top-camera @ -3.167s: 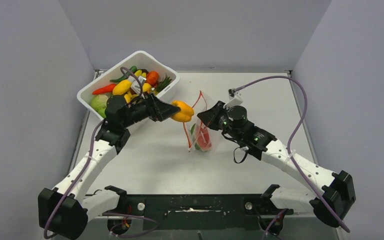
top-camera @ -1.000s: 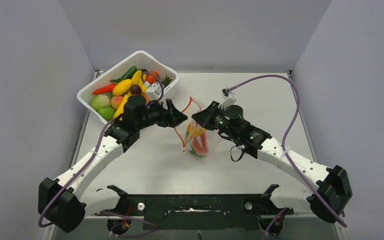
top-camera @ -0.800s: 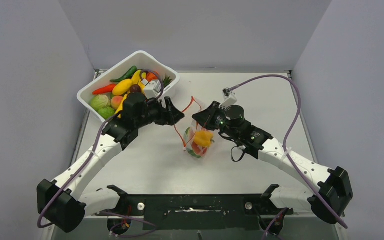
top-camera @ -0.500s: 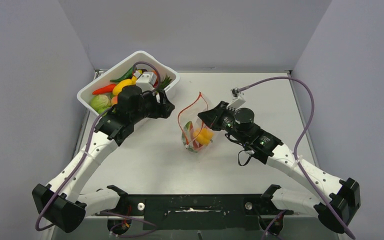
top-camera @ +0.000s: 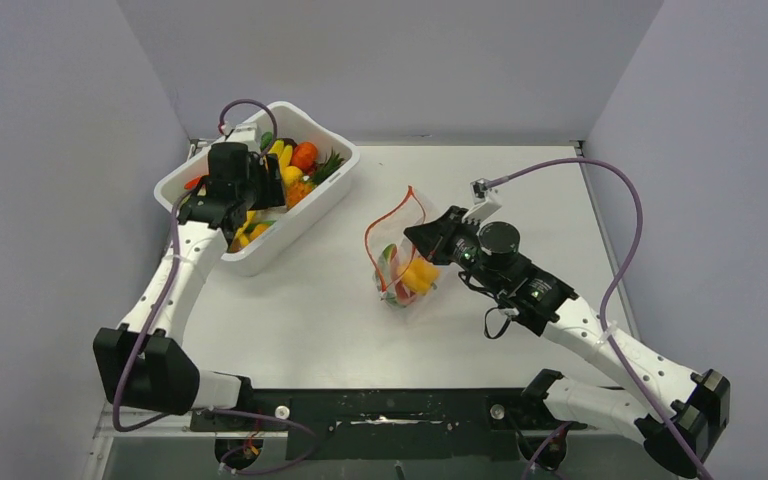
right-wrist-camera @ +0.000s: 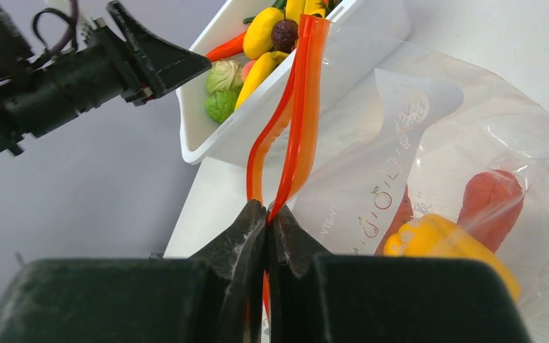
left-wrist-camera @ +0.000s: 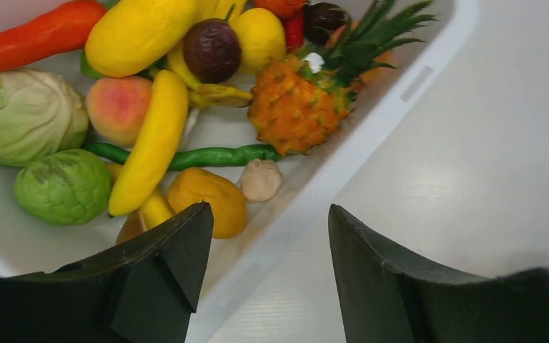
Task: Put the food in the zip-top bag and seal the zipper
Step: Pick up the fake fruit from the bin.
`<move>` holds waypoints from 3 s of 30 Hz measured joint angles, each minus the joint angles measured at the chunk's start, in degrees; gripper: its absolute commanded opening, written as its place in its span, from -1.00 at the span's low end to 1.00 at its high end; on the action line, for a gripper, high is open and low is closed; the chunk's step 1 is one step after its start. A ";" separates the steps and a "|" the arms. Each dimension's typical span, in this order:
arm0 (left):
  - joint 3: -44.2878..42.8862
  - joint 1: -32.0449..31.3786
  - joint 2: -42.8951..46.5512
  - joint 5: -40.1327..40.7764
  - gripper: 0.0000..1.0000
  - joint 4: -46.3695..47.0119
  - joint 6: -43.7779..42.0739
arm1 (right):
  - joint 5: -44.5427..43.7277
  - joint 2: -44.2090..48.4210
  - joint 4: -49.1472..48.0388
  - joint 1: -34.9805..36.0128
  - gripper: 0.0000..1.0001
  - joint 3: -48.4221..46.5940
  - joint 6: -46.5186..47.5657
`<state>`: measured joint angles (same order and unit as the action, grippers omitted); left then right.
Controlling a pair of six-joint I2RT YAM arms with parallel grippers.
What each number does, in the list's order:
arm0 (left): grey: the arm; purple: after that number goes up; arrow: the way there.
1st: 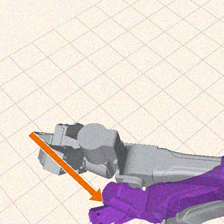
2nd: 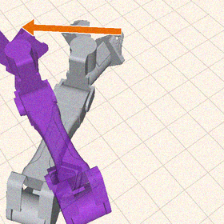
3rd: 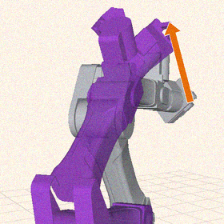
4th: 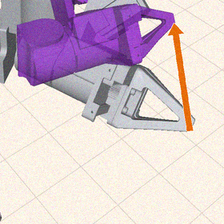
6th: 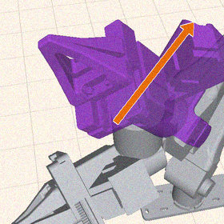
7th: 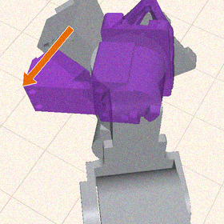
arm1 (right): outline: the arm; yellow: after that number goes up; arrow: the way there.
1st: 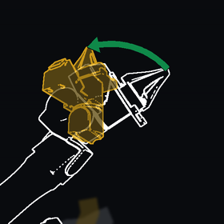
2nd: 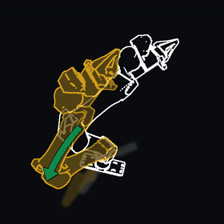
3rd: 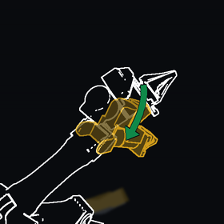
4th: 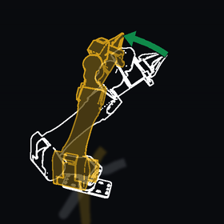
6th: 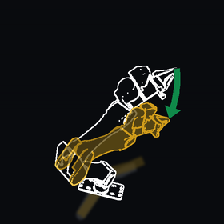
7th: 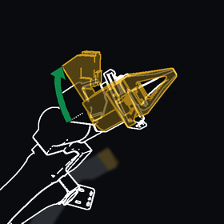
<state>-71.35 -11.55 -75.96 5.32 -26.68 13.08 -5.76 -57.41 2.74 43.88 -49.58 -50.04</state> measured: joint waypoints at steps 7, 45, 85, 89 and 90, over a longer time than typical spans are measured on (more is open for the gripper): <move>-3.67 7.39 -10.56 0.66 0.27 0.28 -1.68 | -0.07 0.52 0.39 -0.02 -1.00 0.00 0.37; -10.78 17.62 -33.22 -10.23 -0.23 1.33 -3.23 | -0.24 -0.94 1.18 -0.07 -1.00 0.00 0.55; -6.95 10.49 -8.26 -5.03 -0.59 0.79 -1.81 | -0.24 -1.60 1.18 -0.07 -1.00 0.00 0.17; -3.17 9.66 -2.21 -10.40 -0.59 2.14 -0.70 | -0.22 -2.58 1.09 0.00 -1.00 0.00 -0.07; -2.25 9.03 -0.87 -11.98 -0.59 2.47 -0.24 | -0.20 -2.89 1.01 0.00 -1.00 0.00 -0.15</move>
<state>-73.60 -2.52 -76.84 -6.66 -24.21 12.84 -5.96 -60.29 3.75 43.88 -49.58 -50.19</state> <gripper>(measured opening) 0.388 0.031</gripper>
